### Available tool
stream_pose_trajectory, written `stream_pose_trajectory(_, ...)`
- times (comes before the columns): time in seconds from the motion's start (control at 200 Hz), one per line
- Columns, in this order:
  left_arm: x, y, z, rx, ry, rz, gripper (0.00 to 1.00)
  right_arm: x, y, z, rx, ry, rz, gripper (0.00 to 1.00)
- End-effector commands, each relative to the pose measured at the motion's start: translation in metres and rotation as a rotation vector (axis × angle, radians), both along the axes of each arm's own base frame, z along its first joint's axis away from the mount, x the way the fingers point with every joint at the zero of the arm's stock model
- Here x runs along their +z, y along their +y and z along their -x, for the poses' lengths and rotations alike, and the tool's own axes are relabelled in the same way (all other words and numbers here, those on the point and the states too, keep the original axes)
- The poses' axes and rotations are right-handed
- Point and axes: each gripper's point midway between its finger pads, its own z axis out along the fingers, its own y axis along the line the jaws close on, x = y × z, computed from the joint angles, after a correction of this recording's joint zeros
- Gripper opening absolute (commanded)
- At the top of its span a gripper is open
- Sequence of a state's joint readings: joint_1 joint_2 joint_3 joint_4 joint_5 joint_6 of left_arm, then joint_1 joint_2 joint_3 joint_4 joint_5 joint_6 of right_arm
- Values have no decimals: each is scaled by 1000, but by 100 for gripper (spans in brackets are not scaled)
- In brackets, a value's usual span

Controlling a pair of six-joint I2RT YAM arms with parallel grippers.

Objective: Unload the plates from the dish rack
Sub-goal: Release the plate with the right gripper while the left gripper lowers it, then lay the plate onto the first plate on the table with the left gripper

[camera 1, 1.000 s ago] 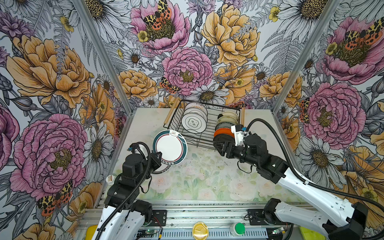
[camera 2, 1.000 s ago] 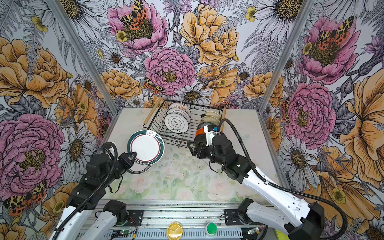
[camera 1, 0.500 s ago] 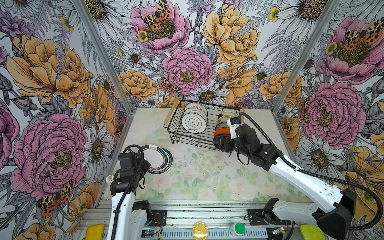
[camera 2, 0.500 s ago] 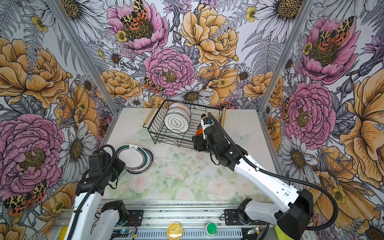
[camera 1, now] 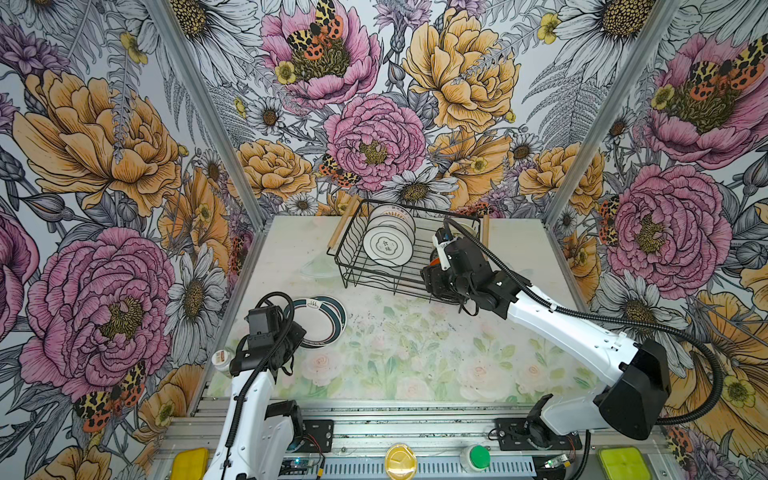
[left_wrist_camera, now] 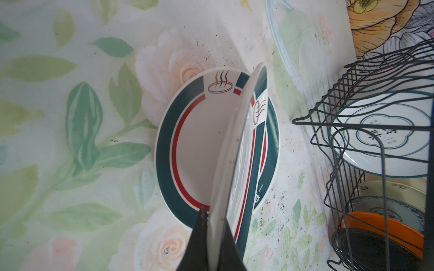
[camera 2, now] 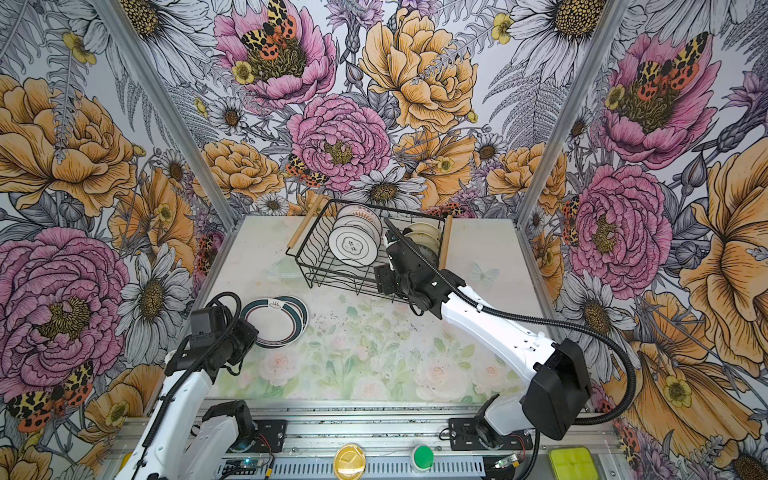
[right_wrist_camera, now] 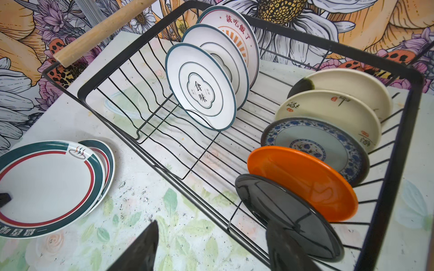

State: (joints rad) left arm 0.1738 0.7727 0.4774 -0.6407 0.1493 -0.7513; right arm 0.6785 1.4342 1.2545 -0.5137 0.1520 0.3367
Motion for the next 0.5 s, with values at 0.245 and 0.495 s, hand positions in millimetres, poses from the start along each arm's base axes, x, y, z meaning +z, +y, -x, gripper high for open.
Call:
stream_pose_trajectory(0.245,-5,-1,-7,-20,-23,6,9,5,17,-6,66,15,-34,74)
stream_pose_trajectory(0.495,-17,0,-4,-11,20,5,23,5,25,-9,84,27,-48,75)
